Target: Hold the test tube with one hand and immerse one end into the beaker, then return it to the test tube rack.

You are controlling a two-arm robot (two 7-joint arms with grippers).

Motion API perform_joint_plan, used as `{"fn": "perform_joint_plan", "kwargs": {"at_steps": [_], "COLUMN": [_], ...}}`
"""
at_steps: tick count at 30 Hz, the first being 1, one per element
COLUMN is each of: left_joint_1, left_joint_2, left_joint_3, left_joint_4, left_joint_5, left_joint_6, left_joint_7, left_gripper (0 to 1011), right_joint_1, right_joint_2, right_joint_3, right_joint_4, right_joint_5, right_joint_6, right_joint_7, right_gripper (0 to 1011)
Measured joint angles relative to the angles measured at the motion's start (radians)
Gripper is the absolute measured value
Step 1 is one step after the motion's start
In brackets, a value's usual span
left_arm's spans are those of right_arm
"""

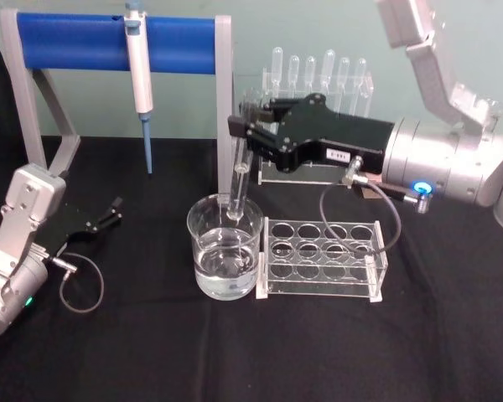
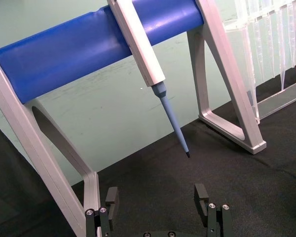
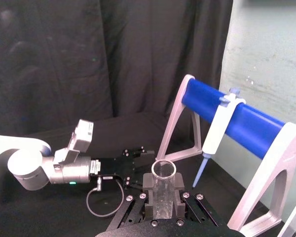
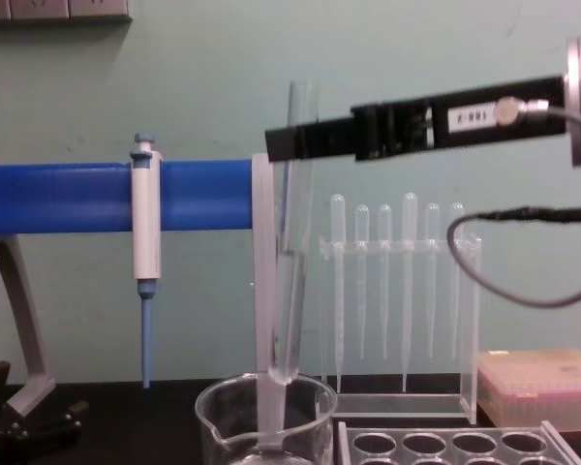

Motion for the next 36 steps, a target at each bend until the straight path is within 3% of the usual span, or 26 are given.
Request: {"fn": "perform_joint_plan", "kwargs": {"at_steps": [13, 23, 36], "left_joint_1": [0.000, 0.000, 0.000], "left_joint_2": [0.000, 0.000, 0.000], "left_joint_3": [0.000, 0.000, 0.000], "left_joint_4": [0.000, 0.000, 0.000], "left_joint_5": [0.000, 0.000, 0.000], "left_joint_6": [0.000, 0.000, 0.000], "left_joint_7": [0.000, 0.000, 0.000], "left_gripper": [1000, 1000, 1000], "right_joint_1": [-0.020, -0.046, -0.068], "right_joint_2": [-0.038, -0.074, -0.110], "right_joint_3": [-0.049, -0.057, -0.050], "right_joint_4": [0.088, 0.134, 0.188], "right_joint_5": [-0.072, -0.125, -0.161], "right_joint_6": [-0.075, -0.113, -0.134], "right_joint_7": [0.001, -0.003, 0.010], "right_gripper": [227, 227, 227]}}
